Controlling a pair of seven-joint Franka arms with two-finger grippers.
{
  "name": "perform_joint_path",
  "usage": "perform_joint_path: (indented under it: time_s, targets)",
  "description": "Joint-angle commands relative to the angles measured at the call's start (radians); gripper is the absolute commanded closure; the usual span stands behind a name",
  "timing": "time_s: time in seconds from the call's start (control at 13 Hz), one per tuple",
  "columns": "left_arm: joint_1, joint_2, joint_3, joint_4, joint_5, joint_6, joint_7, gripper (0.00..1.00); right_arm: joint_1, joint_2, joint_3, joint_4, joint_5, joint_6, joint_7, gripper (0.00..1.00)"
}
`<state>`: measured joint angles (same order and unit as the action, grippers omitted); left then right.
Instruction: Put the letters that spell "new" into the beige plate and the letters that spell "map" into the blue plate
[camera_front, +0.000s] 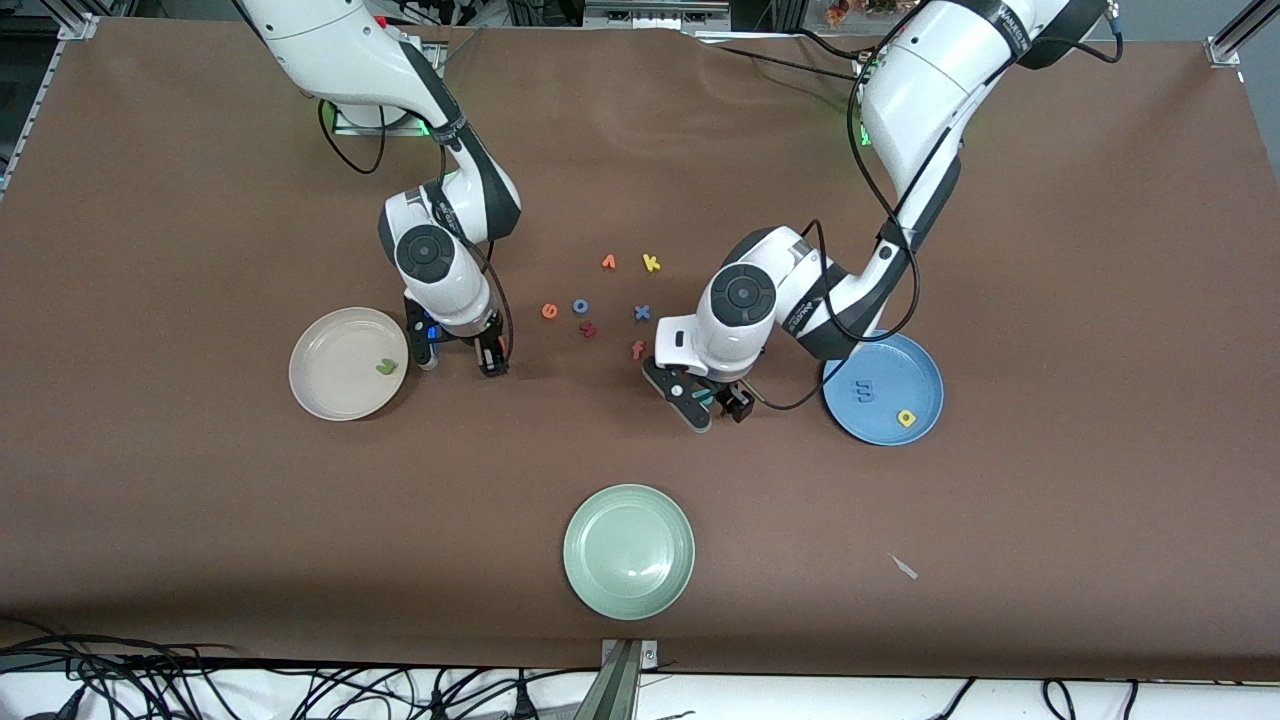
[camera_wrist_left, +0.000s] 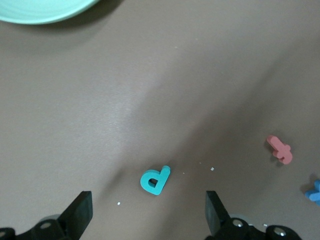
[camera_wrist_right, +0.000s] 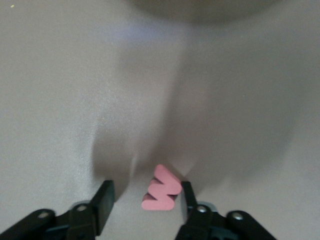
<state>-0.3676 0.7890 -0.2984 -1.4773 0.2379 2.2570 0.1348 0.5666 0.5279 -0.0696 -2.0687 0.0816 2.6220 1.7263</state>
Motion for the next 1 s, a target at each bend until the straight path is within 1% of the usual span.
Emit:
perform_joint_path:
  time_s: [0.0,0.15,0.23,0.31,0.39,0.54,0.62,0.77,0.85,0.93]
  targets:
    - [-0.034,0.016,0.007,-0.030,0.029,0.004,0.023,0.00,0.001,-0.011,-0.001,-0.017,-0.002,0.012,-0.014,0.63]
    - [-0.037,0.016,0.010,-0.040,0.032,0.006,0.022,0.00,0.001,-0.011,-0.001,-0.016,-0.002,0.010,-0.014,0.82]
    - [-0.042,0.027,0.012,-0.040,0.035,0.010,0.020,0.00,0.001,-0.011,-0.001,-0.016,-0.002,0.010,-0.014,0.89]
    - [-0.042,0.032,0.012,-0.040,0.067,0.024,0.020,0.00,0.004,-0.011,-0.001,-0.016,-0.002,0.010,-0.014,0.99]
    - [-0.039,0.036,0.012,-0.040,0.107,0.030,0.023,0.00,0.004,-0.011,-0.001,-0.016,-0.003,0.010,-0.017,1.00]
    - [-0.037,0.048,0.012,-0.038,0.119,0.061,0.023,0.00,0.006,-0.009,-0.001,0.002,-0.003,0.007,-0.048,1.00]
    - [-0.037,0.055,0.013,-0.038,0.119,0.087,0.025,0.00,0.007,-0.009,-0.001,0.021,-0.003,-0.022,-0.063,1.00]
    - [-0.034,0.059,0.016,-0.035,0.121,0.088,0.034,0.01,0.006,-0.015,-0.002,0.068,-0.008,-0.123,-0.176,1.00]
    - [-0.033,0.059,0.018,-0.034,0.123,0.090,0.035,0.02,0.004,-0.022,-0.006,0.087,-0.009,-0.187,-0.265,1.00]
    - [-0.033,0.061,0.018,-0.032,0.126,0.090,0.037,0.06,0.003,-0.032,-0.021,0.099,-0.011,-0.239,-0.359,1.00]
